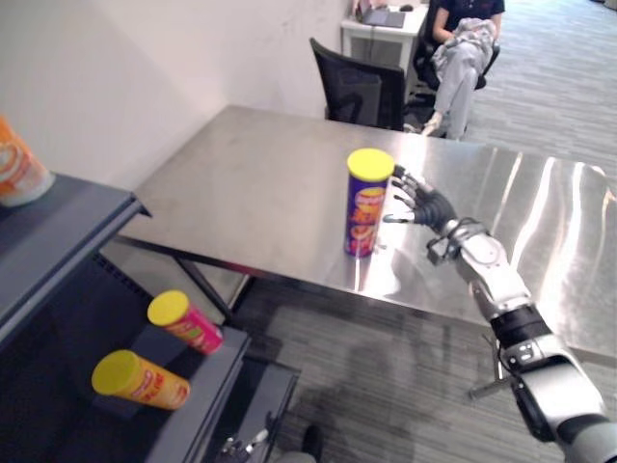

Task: Put the gum and the chips on the shelf.

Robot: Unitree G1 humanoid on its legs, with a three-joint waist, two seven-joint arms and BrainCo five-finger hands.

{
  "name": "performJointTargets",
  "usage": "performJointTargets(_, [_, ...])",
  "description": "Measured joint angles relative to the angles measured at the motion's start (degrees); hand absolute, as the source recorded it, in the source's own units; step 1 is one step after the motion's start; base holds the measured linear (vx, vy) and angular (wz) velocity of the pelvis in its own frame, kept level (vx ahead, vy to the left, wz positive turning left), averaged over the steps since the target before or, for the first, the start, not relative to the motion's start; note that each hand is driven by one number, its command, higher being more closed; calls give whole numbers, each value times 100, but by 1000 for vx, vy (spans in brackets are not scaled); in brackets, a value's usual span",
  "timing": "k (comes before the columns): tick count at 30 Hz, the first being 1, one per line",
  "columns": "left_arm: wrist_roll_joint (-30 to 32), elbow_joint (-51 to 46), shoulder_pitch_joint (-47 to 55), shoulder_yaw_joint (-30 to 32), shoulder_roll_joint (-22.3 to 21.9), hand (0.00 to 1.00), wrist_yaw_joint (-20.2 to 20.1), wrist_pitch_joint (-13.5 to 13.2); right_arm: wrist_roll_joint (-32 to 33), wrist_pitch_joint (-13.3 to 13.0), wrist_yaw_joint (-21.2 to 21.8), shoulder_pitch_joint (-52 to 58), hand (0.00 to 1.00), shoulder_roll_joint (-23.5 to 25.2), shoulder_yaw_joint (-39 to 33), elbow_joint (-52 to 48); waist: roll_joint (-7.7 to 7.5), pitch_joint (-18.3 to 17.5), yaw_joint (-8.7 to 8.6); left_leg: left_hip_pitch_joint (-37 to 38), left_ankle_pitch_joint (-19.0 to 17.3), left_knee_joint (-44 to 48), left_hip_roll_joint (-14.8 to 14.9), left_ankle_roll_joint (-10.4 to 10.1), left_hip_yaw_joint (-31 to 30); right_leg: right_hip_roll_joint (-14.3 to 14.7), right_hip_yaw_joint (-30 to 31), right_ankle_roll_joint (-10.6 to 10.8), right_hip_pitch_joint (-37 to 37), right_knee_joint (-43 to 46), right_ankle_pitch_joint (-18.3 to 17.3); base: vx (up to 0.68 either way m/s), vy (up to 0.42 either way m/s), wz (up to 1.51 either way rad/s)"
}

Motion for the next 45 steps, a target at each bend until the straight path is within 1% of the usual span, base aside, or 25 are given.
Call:
performJointTargets(5, [-1, -3, 0, 0, -1, 0, -7, -2, 0, 2, 24, -236, 0, -4, 149, 412, 11, 16, 40, 0, 17, 0, -14, 1, -79, 0, -100, 0, 58, -17, 0, -4, -4, 9])
performJointTargets(7, [-1, -2, 1, 1, -1, 0, -9, -1, 0, 2, 30, -241, 0, -4, 198, 412, 18, 25, 57, 1, 20, 0, -18, 2, -97, -1, -117, -1, 65, -17, -1, -3, -2, 4])
performJointTargets(10, [-1, -2, 2, 1, -5, 0, -9, -1, 0, 2, 30, -261, 0, -4, 205, 470, 35, 66, 142, 0, 31, 0, -28, 6, -150, -2, -147, -1, 79, -17, -1, -6, -2, 7])
performJointTargets(14, [-1, -2, 15, 9, -11, 0, -23, -1, -2, 9, 39, -466, 0, -2, 225, 653, 46, 197, 186, 0, 63, 0, -44, 5, -278, -1, -270, -21, 151, -23, -17, -16, -6, 14])
performJointTargets(17, [-1, -3, 30, 9, -22, 0, -26, -2, -2, 9, 36, -484, 0, -2, 254, 695, 48, 221, 299, -1, 66, 0, -50, 6, -297, -3, -285, -22, 158, -23, -18, -2, -2, 5])
performJointTargets(18, [-1, -4, 31, 16, -34, 0, -25, -2, -2, 9, 38, -494, 0, 8, 263, 744, 48, 222, 307, -7, 72, 0, -58, 7, -330, -5, -319, -15, 173, -20, -26, 8, -4, 10])
performJointTargets(19, [-1, -4, 31, 16, -33, 0, -26, -2, -2, 9, 39, -514, 100, 11, 268, 796, 47, 222, 308, -10, 75, 0, -63, 8, -344, -7, -335, -10, 178, -15, -33, 7, -6, 12])
performJointTargets(27, [-2, -3, 38, 39, -47, 0, -26, -6, -16, 5, -36, -717, 100, 15, 419, 1103, 60, 251, 340, -33, 106, 1, -69, -2, -433, 1, -425, -35, 190, 7, -51, -2, -6, 5])
performJointTargets(31, [-1, -4, 37, 66, -48, 0, -23, -6, -16, -52, -79, -752, 100, 15, 412, 1166, 59, 271, 378, -56, 117, 1, -70, -10, -492, 8, -462, -59, 199, 9, -77, -6, -7, 7])
performJointTargets(35, [3, -13, 23, 73, -47, 0, -18, -6, -16, -181, -239, -777, 100, 17, 405, 1174, 54, 344, 436, -57, 118, 1, -55, -14, -487, 17, -452, -78, 196, 11, -88, 0, 0, 0])
performJointTargets(38, [12, -30, 26, 79, -47, 0, -11, -5, -28, -194, -390, -775, 100, 24, 406, 1145, 48, 348, 444, -60, 117, 2, -50, -17, -482, 20, -435, -57, 188, 14, -76, 0, 0, 0])
performJointTargets(41, [18, -62, 37, 79, -47, 0, -5, -4, -223, -198, -550, -743, 100, 25, 394, 911, 47, 348, 428, -79, 115, 2, -37, -19, -427, 20, -374, -51, 142, 21, -71, 5, -1, -9])
performJointTargets(43, [40, -119, 52, 78, -52, 0, 1, -5, -235, -201, -616, -623, 100, 24, 341, 496, 45, 348, 428, -80, 108, 3, -19, -27, -338, 21, -270, -40, 85, 36, -62, 9, 4, -20])
performJointTargets(45, [39, -128, 43, 78, -51, 0, 6, -5, -232, -212, -652, -447, 100, 24, 192, -15, 44, 348, 365, -80, 105, 3, -7, -30, -303, 20, -225, -38, 53, 68, -61, 6, -2, -11])
